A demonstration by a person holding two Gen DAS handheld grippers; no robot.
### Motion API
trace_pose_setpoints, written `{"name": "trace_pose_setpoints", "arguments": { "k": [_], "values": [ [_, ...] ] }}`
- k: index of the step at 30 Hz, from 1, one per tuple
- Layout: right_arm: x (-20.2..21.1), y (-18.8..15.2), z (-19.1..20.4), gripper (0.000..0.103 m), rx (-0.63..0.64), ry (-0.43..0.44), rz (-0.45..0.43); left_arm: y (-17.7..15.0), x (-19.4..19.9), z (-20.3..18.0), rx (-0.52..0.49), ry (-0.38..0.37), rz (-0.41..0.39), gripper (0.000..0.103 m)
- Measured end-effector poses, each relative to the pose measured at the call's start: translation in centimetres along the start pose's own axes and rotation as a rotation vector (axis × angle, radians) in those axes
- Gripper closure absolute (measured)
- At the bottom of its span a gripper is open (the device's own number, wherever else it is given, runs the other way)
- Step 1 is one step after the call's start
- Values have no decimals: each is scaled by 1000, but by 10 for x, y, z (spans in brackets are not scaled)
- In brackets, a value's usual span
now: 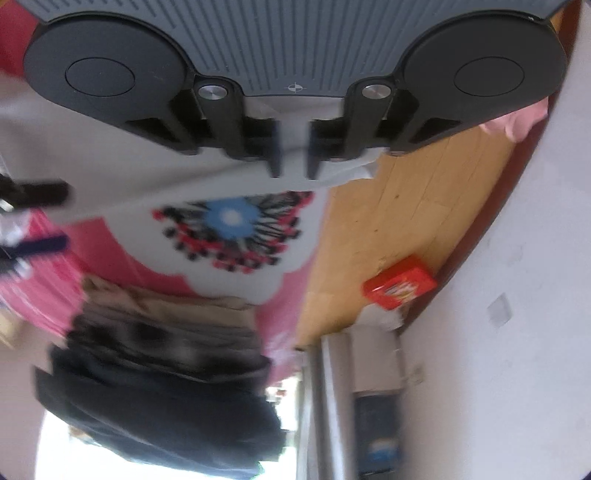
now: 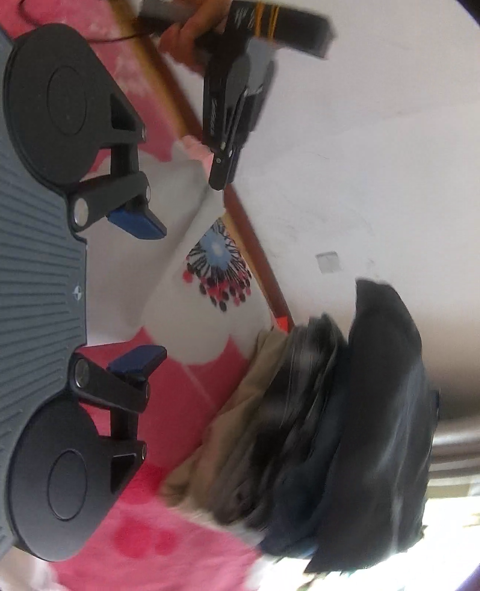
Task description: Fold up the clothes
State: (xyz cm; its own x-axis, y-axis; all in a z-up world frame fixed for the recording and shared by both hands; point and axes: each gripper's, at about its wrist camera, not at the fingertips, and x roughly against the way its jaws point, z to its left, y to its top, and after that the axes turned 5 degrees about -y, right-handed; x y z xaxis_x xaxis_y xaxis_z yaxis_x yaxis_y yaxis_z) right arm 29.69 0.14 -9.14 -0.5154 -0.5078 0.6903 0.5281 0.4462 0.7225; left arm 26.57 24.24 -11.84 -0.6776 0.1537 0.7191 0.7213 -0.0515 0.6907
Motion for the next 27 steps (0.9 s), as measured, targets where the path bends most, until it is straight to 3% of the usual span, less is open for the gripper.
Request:
{"name": "trace_pose_setpoints", "arguments": {
  "k": [3, 5, 6, 7, 9, 14, 18, 21, 23, 27],
  "values": [
    [-13, 3, 3, 36, 37, -13, 42, -2, -5, -10, -68, 14, 12, 79],
    [-21, 5, 6, 42, 61, -22, 70, -1, -8, -16, -87, 25, 6, 79],
    [-26, 6, 7, 55, 74, -26, 84, -1, -10, -19, -106, 28, 2, 79],
    [-29, 7, 8, 77, 84, -29, 95, 0, -12, -22, -127, 32, -2, 79],
    [-23, 5, 7, 98, 77, -10, 78, -1, -16, -29, -175, 43, -2, 79],
    [10, -2, 12, 102, 82, 34, -22, -5, -16, -38, -266, 48, -3, 79],
    [20, -2, 10, 102, 48, 28, -45, -10, 6, -46, -319, 20, -34, 79],
    [25, -3, 7, 102, 19, 41, -62, -17, 24, -58, -403, -6, -66, 73],
    [31, -5, 7, 102, 12, 63, -86, -21, 23, -67, -463, 5, -60, 72],
    [45, -8, 8, 102, -1, 106, -132, -18, 9, -71, -458, 54, -60, 72]
  ]
}}
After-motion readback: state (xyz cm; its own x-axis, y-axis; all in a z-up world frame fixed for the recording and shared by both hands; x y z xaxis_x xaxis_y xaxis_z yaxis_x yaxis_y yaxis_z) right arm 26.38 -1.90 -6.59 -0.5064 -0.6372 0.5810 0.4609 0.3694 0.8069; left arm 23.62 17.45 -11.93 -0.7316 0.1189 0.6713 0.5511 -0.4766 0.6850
